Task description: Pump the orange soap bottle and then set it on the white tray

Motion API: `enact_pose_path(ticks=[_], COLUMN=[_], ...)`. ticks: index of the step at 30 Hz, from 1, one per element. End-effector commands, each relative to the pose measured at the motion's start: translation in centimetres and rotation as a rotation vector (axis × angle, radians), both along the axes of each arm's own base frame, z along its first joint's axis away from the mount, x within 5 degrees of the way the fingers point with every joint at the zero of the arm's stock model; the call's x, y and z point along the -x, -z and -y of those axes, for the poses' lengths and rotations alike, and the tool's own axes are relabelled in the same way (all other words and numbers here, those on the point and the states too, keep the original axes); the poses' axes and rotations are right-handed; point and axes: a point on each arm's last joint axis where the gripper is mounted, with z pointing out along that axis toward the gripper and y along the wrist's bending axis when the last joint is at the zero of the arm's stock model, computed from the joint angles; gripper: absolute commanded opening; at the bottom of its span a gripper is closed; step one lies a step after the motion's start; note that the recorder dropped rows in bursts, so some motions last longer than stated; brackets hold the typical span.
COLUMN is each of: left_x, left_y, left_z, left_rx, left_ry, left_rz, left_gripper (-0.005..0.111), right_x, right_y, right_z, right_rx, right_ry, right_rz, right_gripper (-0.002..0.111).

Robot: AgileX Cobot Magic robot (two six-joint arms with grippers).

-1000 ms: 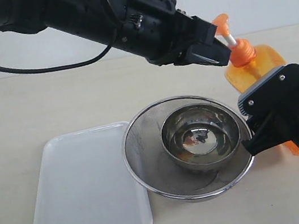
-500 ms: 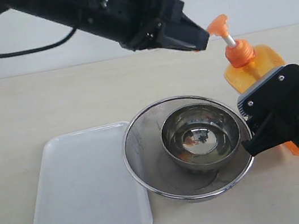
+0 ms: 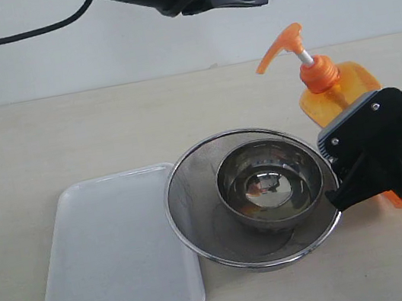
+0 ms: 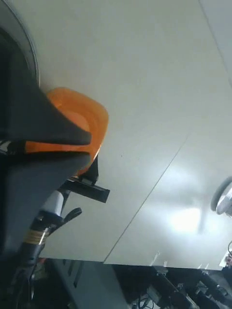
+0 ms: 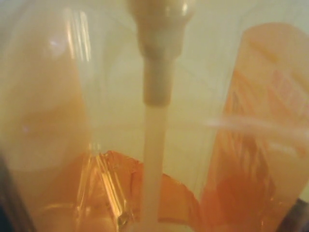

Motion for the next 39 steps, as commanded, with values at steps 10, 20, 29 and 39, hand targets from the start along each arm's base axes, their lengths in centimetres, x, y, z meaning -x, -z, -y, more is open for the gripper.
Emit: enact_pose_path(ticks=[10, 20, 29, 39], left_x=[-0.9, -1.2, -1.1, -0.4], left_y=[2.1, 4.1, 4.2, 6.1], left_z=[1.6, 2.3, 2.3, 4.2], left_rx=[-0.023, -0.058, -0.062, -0.09], left_ry=[0.047, 0.075, 0.09, 0.137], left_rz=[-0.063, -0.107, -0.128, -0.165], left_gripper=[0.005, 0.005, 0.005, 0.005], right_x=[-0.1, -0.1, -0.1, -0.1], right_y=[-0.6, -0.6, -0.7, -0.7], right_z=[-0.1, -0.1, -0.2, -0.4], right_rx=[0.012, 0.012, 0.016, 0.01], right_ry=[-0.012, -0.012, -0.028, -0.048], right_rz=[0.052, 0.054, 0.059, 0.063], right_gripper=[0.002, 0.002, 0.002, 0.002])
